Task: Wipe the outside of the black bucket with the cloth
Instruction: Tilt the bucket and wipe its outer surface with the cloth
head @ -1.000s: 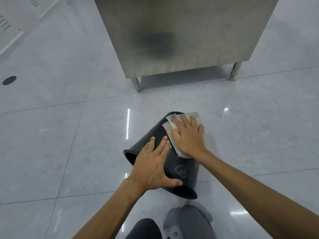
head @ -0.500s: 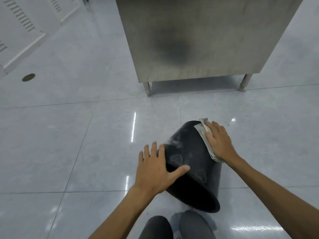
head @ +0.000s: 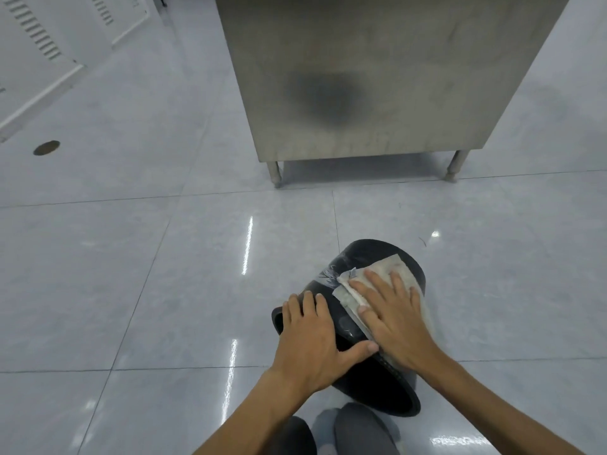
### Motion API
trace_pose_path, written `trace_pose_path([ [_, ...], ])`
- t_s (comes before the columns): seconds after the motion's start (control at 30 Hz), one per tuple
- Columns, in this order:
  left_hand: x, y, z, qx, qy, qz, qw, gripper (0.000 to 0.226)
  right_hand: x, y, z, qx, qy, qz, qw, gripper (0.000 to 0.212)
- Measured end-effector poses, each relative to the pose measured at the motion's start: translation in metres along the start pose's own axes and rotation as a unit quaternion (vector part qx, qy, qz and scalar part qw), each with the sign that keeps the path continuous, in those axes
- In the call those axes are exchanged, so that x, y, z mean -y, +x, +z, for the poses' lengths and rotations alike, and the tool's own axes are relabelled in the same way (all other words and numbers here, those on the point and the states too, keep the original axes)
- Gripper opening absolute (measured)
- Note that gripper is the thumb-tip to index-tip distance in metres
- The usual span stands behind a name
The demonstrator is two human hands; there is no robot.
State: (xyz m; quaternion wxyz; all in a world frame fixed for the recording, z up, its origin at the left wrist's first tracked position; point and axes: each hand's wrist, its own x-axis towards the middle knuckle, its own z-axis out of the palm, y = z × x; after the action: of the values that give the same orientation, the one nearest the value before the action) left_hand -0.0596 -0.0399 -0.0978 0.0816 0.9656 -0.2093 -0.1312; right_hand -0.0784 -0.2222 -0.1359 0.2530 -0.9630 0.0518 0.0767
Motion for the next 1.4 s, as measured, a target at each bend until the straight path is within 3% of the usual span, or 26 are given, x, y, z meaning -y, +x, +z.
trace_pose_path([
  [0.27,-0.029,0.003,-0.004,0.017,0.013,-0.008,1.000,0.129,-0.027,0.072,-0.027,-0.026,0.012,0.100,0.995,0.079],
  [0.4,-0.021,0.010,-0.005,0.014,0.006,0.002,1.000,0.125,-0.027,0.078,-0.022,-0.047,0.022,0.121,0.991,0.058],
  [0.7,0.022,0.038,-0.021,0.018,0.112,0.165,0.980,0.127,-0.017,0.048,0.010,-0.172,0.095,0.227,0.954,0.055],
  [0.93,0.030,0.062,-0.040,0.087,0.106,0.094,0.986,0.119,-0.031,0.024,0.019,-0.216,0.151,0.204,0.943,0.069],
  [1.1,0.009,0.038,-0.022,0.073,0.058,0.090,0.992,0.113,-0.036,0.004,0.026,-0.225,0.147,0.169,0.948,0.070],
  [1.27,-0.007,0.015,-0.006,0.032,0.077,0.107,0.991,0.108,-0.012,-0.040,0.046,-0.169,0.082,0.036,0.982,0.054],
  [1.4,-0.020,0.001,-0.006,0.034,0.084,0.106,0.990,0.108,-0.026,-0.033,0.023,-0.135,0.041,0.061,0.988,0.057],
])
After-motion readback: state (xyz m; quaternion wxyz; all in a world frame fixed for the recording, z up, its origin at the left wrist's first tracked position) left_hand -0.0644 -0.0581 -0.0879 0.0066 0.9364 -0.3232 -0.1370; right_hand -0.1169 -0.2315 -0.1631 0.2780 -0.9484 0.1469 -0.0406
